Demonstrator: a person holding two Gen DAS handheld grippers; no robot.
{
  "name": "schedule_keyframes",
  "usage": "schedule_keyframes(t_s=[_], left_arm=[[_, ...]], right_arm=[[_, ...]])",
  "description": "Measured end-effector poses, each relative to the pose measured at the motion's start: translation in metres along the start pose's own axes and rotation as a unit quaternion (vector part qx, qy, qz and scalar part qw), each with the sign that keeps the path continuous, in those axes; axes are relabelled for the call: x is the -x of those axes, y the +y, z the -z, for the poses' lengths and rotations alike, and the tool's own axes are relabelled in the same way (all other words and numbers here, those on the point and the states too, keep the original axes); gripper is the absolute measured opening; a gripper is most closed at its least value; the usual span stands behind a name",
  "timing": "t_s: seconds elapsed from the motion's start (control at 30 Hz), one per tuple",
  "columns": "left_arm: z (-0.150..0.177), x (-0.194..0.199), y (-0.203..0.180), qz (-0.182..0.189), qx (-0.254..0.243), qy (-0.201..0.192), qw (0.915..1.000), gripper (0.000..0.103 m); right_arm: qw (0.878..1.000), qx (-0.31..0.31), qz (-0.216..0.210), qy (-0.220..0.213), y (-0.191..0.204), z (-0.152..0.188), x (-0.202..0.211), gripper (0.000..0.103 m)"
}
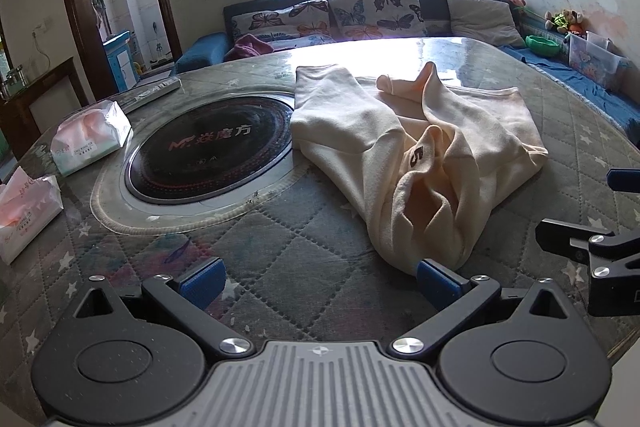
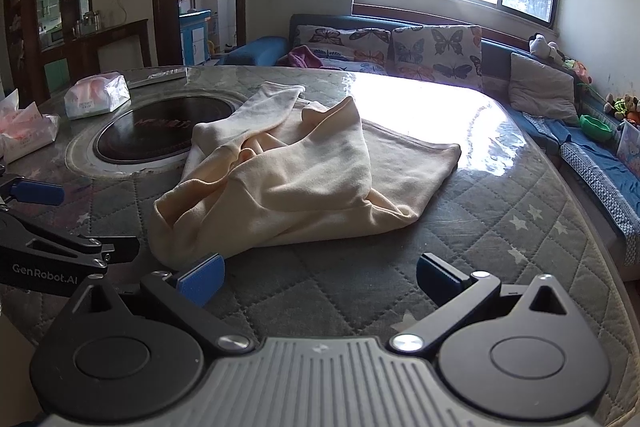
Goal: Fold clothes
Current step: 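Move both grippers over the cream shirt, approaching its edges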
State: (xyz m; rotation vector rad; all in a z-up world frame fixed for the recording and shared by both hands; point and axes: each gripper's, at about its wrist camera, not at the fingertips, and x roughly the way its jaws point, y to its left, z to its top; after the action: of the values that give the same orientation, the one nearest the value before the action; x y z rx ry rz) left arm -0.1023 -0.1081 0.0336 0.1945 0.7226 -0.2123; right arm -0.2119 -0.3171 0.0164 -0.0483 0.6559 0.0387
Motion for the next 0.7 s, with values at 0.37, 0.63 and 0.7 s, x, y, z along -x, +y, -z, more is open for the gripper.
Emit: schedule_keyframes(t_s=[0.37,0.63,0.7], left_arm=[[0.001,-0.0035,-0.0041,0.003,-0.009,0.007,0.9999,0.103],[-0.0001,-0.0042,-0.0063,0.003,-0.014,0.009,0.9999,0.103],[-0.0009,-0.0043,-0.0065,0.003,-0.015,0.009,0.9998,0.103]], right_arm=[[1.0,-0.001,-0.002,0.005,0.0009,0.0003,-0.0041,0.103],[1.0,-0.002,-0.006,0.006,0.0006,-0.0004,-0.0051,0.103],[1.0,-0.002,-0.008,0.006,0.001,-0.0006,-0.0056,0.103]])
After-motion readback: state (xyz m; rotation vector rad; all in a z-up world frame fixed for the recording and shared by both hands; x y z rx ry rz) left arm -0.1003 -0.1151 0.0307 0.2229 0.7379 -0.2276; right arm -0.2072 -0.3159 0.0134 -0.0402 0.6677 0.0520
